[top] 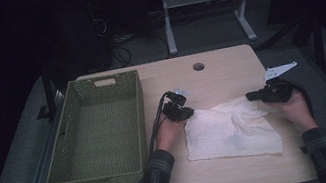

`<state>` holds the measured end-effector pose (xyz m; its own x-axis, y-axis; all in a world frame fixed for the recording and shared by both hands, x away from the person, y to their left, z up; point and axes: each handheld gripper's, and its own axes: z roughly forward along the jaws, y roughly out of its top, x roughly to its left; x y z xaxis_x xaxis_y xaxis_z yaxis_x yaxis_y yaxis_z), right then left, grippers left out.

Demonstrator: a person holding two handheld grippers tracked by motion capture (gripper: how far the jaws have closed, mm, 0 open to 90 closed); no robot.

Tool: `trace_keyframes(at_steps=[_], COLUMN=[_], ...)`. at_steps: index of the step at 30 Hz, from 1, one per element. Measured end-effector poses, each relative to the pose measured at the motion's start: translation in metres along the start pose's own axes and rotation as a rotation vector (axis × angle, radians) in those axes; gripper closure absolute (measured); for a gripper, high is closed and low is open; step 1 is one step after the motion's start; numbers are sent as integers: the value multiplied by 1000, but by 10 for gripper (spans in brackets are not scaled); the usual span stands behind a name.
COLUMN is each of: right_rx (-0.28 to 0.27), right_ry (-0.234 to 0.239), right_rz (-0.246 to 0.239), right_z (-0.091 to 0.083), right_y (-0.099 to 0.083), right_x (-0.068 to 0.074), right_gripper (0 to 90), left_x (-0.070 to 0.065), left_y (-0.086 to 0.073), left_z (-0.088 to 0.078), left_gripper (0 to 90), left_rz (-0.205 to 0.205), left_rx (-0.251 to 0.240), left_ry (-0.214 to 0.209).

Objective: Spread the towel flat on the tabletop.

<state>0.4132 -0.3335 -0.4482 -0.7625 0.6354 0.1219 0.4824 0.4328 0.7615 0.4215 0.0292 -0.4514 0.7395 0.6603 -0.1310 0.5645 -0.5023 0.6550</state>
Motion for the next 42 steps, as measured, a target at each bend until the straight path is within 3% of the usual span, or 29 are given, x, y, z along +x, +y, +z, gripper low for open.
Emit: trace_keyframes(at_steps=[5,9,12,13,14,17,18,20,22,23,24,29,34,36,41,42], right_rx=[-6,-5,-10,-10,-11,-9,-13,-10,-8,-8,-6,0,2,4,7,8], right_ry=[0,-4,-11,-11,-14,-18,-18,-21,-19,-19,-19,-18,-21,-21,-23,-22], right_rz=[-4,5,7,7,13,15,15,16,17,17,16,12,10,11,11,13], right_z=[0,-2,-4,-4,-5,-6,-6,-5,-5,-5,-4,-2,-2,-2,-2,-1], right_y=[-1,-1,-3,-3,-4,-5,-6,-6,-6,-6,-6,-6,-6,-6,-8,-8], right_x=[-1,0,-2,-2,-2,-2,-3,-3,-2,-2,-2,0,0,-1,-1,-2], right_gripper=[870,870,871,871,871,871,871,871,870,870,870,870,870,870,870,870], left_x=[-10,-33,-57,-57,-67,-74,-81,-84,-83,-83,-81,-61,-35,-25,-21,-20], left_y=[1,-2,-14,-14,-22,-29,-39,-47,-50,-51,-51,-35,-28,-29,-34,-34], left_z=[-13,-30,-39,-39,-41,-42,-41,-39,-38,-38,-39,-50,-44,-37,-31,-30], left_gripper=[877,878,877,877,877,876,876,869,803,803,739,642,645,651,650,649], left_rz=[27,76,133,133,148,155,152,157,167,153,159,117,41,-3,-26,-13], left_rx=[-38,-66,-41,-41,-22,0,19,40,53,44,41,-34,-35,-27,-11,5], left_ry=[-10,-39,-73,-73,-106,-133,-163,-182,-184,-178,-162,-37,81,94,70,66])
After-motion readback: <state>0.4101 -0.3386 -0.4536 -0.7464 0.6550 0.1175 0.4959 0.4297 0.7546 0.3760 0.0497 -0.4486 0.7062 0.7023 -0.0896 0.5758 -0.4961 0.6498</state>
